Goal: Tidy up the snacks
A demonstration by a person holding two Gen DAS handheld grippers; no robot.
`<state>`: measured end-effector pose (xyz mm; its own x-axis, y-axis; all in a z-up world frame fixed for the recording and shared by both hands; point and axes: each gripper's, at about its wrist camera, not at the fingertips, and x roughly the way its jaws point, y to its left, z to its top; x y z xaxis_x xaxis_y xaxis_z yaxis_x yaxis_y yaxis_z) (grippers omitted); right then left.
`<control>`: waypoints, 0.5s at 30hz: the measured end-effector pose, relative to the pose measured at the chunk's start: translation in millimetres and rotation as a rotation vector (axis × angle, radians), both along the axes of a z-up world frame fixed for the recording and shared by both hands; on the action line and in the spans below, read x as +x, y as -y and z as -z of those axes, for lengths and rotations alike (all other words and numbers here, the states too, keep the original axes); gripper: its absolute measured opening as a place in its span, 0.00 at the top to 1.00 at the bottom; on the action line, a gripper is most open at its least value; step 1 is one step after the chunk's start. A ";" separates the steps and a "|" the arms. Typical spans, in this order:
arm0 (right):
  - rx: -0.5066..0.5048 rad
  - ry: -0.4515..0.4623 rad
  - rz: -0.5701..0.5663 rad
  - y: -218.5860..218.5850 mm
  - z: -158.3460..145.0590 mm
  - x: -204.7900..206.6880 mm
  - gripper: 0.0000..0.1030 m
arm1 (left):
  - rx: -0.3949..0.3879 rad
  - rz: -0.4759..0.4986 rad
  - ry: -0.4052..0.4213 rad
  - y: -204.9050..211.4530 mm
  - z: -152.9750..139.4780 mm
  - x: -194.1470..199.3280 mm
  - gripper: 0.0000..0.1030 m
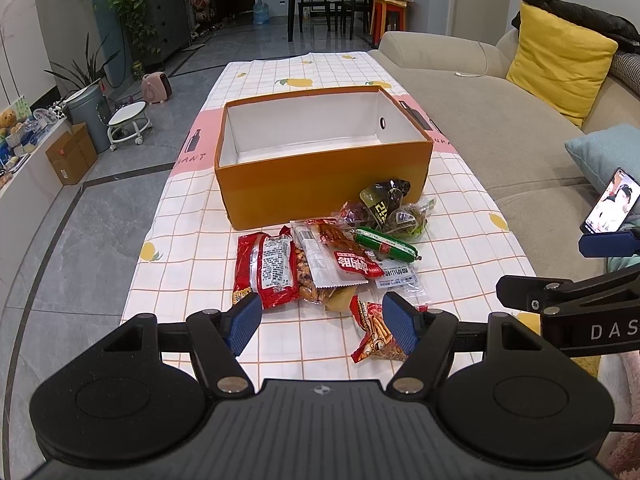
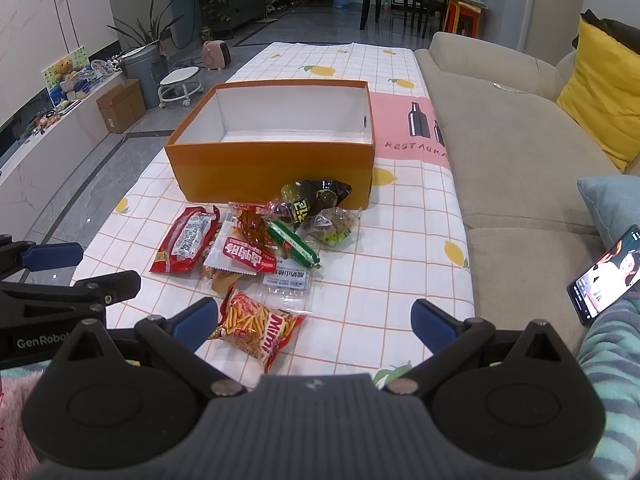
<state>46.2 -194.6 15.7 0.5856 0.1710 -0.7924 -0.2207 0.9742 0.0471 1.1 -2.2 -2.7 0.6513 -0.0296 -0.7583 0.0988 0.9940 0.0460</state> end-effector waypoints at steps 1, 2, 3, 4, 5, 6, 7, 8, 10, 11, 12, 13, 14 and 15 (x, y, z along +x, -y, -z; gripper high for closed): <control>0.001 -0.001 0.000 -0.1 0.0 0.1 0.04 | 0.000 0.000 0.000 0.2 0.1 0.0 0.21; 0.002 -0.001 -0.001 -0.1 -0.1 0.1 0.04 | -0.001 0.001 0.000 -0.1 0.0 0.1 0.21; 0.004 -0.001 -0.002 -0.1 -0.1 0.1 0.04 | -0.006 0.003 -0.001 0.1 0.2 0.1 0.21; 0.007 -0.001 -0.003 0.0 -0.1 0.0 0.04 | -0.015 0.006 -0.005 -0.1 0.5 0.1 0.21; 0.008 -0.001 -0.004 0.0 0.0 -0.3 0.04 | -0.028 0.010 -0.009 -0.7 0.9 0.3 0.22; 0.011 0.000 -0.006 -0.2 0.2 -0.4 0.04 | -0.043 0.013 -0.013 -1.3 1.5 0.4 0.23; 0.015 0.000 -0.006 -0.2 0.5 -0.4 0.04 | -0.058 0.017 -0.019 -3.0 1.6 0.8 0.26; 0.019 -0.001 -0.005 0.2 1.0 -0.2 0.04 | -0.070 0.019 -0.024 -3.8 2.2 1.3 0.28; 0.032 -0.001 0.001 1.9 2.4 0.9 0.04 | -0.097 0.021 -0.036 -7.3 2.5 2.6 0.36; 0.043 -0.006 0.004 3.2 3.7 1.9 0.04 | -0.110 0.021 -0.044 -9.5 3.4 3.9 0.40; 0.055 -0.011 0.007 4.1 5.1 3.1 0.04 | -0.121 0.022 -0.055 -11.2 4.5 5.5 0.41; 0.068 -0.019 0.012 5.2 7.2 4.8 0.04 | -0.131 0.022 -0.068 -13.3 5.7 7.4 0.44; 0.078 -0.027 0.015 5.6 9.2 6.4 0.05 | -0.137 0.023 -0.082 -14.6 7.1 9.3 0.46; 0.083 -0.034 0.013 5.5 11.2 8.1 0.10 | -0.140 0.024 -0.096 -16.5 8.5 11.1 0.47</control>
<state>54.3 -200.1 4.6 0.5609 0.2292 -0.7955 -0.2046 0.9695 0.1351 12.2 14.3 -11.2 0.5736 -0.1542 -0.8045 0.1195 0.9874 -0.1040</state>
